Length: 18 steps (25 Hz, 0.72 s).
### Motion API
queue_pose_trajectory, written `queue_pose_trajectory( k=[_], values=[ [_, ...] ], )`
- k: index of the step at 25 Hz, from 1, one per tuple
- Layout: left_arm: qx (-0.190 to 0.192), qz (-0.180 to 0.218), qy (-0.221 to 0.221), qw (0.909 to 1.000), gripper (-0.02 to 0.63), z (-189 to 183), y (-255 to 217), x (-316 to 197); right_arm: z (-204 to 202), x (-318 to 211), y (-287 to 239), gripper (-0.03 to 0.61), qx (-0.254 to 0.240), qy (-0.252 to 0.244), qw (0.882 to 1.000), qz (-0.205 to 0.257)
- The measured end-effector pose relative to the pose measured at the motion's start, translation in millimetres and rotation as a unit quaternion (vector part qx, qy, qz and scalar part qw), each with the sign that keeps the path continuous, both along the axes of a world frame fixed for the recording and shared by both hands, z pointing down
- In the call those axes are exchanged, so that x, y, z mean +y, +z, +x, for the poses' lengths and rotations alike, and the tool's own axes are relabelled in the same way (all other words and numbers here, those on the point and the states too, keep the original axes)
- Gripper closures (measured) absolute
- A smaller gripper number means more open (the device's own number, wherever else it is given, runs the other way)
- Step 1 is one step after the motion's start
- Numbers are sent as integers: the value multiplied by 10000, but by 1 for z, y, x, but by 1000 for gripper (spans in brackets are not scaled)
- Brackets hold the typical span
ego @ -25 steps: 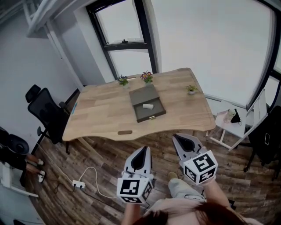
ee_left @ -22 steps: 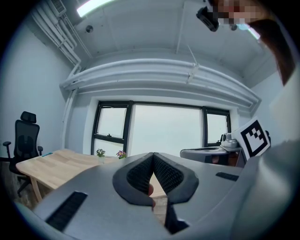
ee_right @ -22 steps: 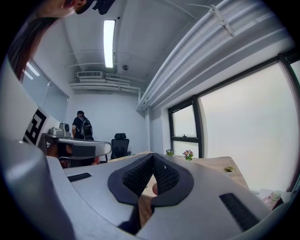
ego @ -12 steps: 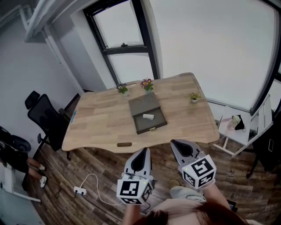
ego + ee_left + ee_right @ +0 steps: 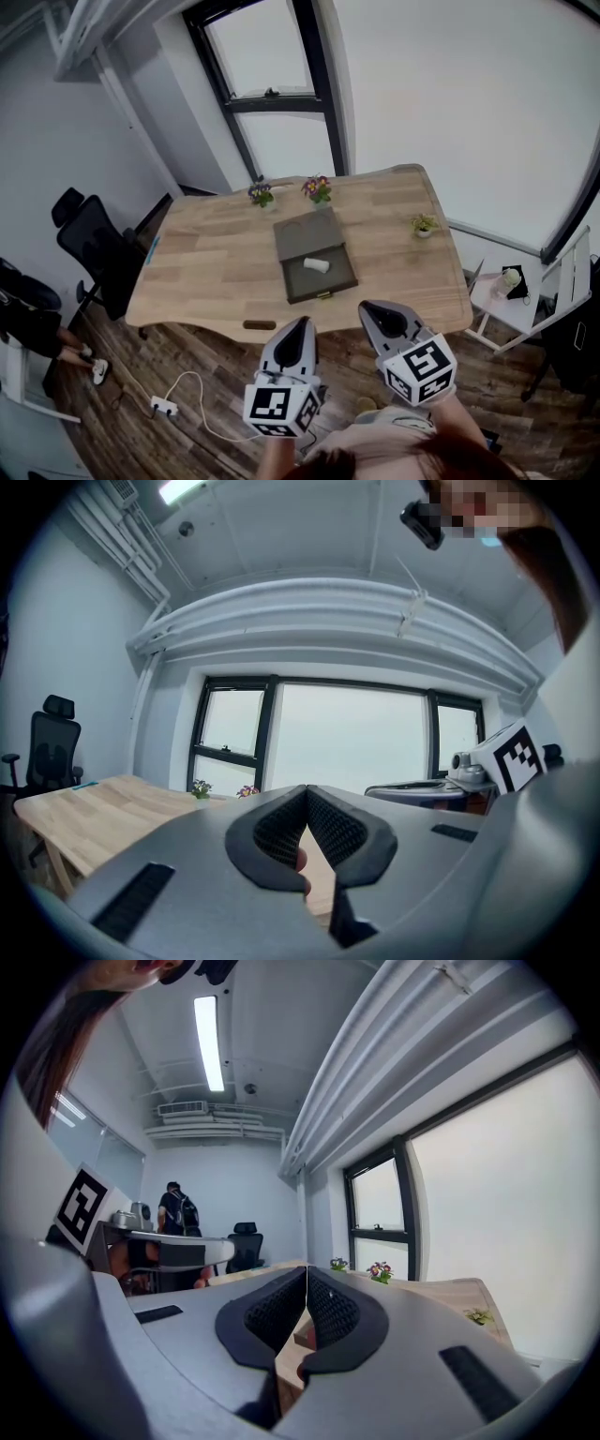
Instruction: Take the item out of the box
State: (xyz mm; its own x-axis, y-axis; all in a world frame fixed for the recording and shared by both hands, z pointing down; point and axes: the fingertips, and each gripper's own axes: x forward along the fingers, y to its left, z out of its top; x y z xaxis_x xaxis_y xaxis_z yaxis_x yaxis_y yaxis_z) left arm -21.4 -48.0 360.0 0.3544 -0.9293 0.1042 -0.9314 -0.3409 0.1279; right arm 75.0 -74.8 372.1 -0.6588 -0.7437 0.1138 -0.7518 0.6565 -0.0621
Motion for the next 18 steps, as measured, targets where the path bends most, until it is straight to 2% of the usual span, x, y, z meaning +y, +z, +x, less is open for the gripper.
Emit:
queue_pose_trajectory(
  k=[10,18],
  values=[
    [53,-138,-155,9998,611,5,13,-33,-6,-46,13,577,96,-315,9994,-108],
    [64,-273,-268,9992,611,-10,26,-56,-21,-76,25,575,183,-455,9986,-215]
  ],
)
